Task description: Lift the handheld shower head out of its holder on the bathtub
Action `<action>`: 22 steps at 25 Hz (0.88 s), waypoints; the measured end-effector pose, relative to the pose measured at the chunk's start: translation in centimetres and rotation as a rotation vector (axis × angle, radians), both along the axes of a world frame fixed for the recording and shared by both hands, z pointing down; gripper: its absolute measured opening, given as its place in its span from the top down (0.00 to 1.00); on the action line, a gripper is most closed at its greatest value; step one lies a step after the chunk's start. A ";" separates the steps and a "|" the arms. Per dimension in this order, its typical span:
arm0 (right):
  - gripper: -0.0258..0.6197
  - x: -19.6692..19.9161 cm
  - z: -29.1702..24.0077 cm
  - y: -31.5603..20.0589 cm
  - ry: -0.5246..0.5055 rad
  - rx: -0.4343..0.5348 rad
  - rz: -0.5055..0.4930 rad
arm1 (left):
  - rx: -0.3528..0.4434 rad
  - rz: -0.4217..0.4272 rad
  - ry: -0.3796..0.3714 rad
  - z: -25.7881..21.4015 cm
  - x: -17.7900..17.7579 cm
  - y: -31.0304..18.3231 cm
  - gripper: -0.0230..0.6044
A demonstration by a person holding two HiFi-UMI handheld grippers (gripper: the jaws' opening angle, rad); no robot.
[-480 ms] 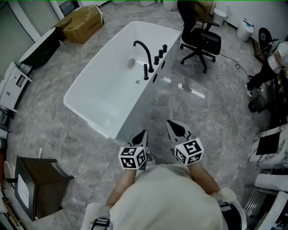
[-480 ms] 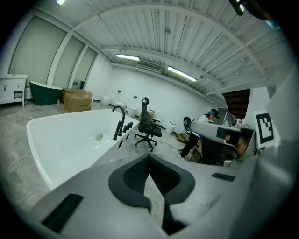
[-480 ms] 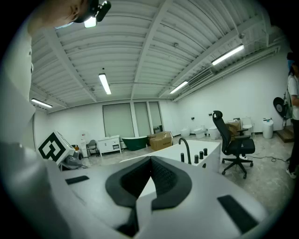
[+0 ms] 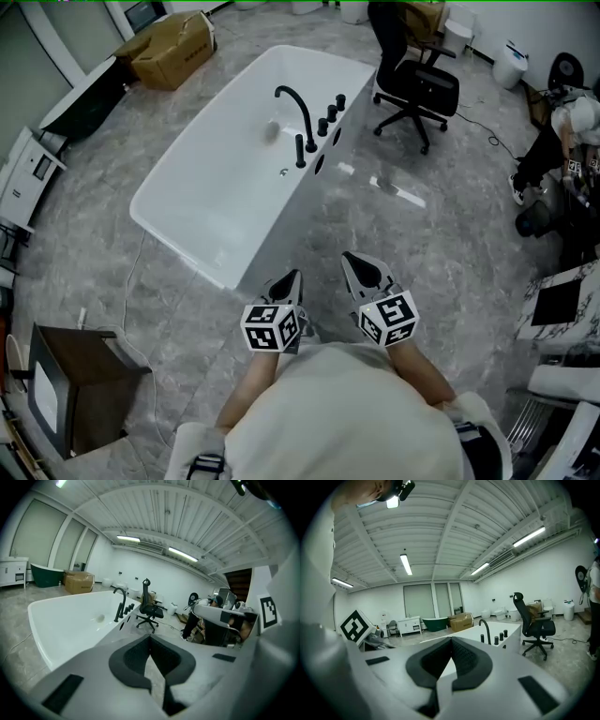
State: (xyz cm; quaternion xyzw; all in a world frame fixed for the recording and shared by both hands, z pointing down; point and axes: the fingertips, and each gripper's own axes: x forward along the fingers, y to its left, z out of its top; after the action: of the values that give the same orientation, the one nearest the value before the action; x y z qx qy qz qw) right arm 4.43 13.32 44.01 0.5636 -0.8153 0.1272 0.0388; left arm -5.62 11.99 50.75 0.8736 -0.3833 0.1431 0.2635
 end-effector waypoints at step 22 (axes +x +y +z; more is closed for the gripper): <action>0.93 -4.6 0.3 -11.5 -0.034 -0.006 0.029 | -0.028 0.032 0.011 1.5 -4.6 -11.1 0.93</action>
State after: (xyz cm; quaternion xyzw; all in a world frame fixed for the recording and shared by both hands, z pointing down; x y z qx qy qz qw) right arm -0.15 1.81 44.28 0.5728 -0.8073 0.1398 0.0250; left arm -10.21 0.90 52.22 0.8766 -0.3659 0.1477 0.2754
